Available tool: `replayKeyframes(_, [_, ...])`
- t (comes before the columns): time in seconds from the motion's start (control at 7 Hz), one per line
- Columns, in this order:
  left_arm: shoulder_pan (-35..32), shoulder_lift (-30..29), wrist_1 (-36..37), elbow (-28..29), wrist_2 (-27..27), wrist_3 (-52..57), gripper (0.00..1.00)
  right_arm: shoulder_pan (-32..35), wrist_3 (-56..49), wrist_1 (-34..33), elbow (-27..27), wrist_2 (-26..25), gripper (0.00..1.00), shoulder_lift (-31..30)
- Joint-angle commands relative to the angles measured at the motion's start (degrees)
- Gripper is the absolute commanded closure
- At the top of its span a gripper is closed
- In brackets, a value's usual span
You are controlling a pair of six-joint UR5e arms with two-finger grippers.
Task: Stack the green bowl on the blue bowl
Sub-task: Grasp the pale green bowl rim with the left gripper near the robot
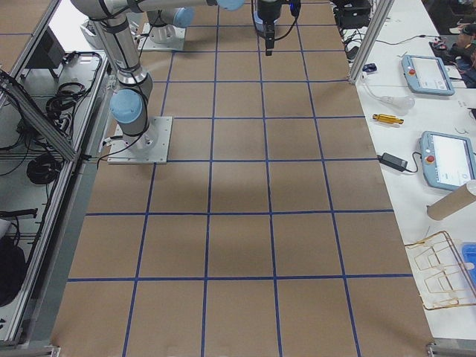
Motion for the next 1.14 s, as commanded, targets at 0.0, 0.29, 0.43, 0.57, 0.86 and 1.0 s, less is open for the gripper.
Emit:
replayKeyframes(0.0, [0.2, -0.2, 0.2, 0.2, -0.5, 1.9, 0.69, 0.0, 0.0, 0.0, 0.0, 0.0, 0.0, 0.0])
replayKeyframes(0.29, [0.2, 0.5, 0.2, -0.1, -1.8, 2.0, 1.0, 0.0, 0.0, 0.0, 0.0, 0.0, 0.0, 0.0])
replayKeyframes(0.43, [0.2, 0.5, 0.2, -0.3, -1.8, 2.0, 1.0, 0.0, 0.0, 0.0, 0.0, 0.0, 0.0, -0.1])
replayKeyframes(0.57, [0.2, 0.7, 0.2, -0.4, -1.8, 2.0, 1.0, 0.0, 0.0, 0.0, 0.0, 0.1, 0.0, -0.1])
replayKeyframes(0.86, [0.2, 1.0, 0.3, -0.4, -1.8, 2.0, 1.0, 0.0, 0.0, 0.0, 0.0, 0.0, 0.0, -0.1])
replayKeyframes(1.0, [0.1, 1.9, 0.2, -0.4, -2.1, 1.7, 1.0, 0.0, 0.0, 0.0, 0.0, 0.0, 0.0, 0.0])
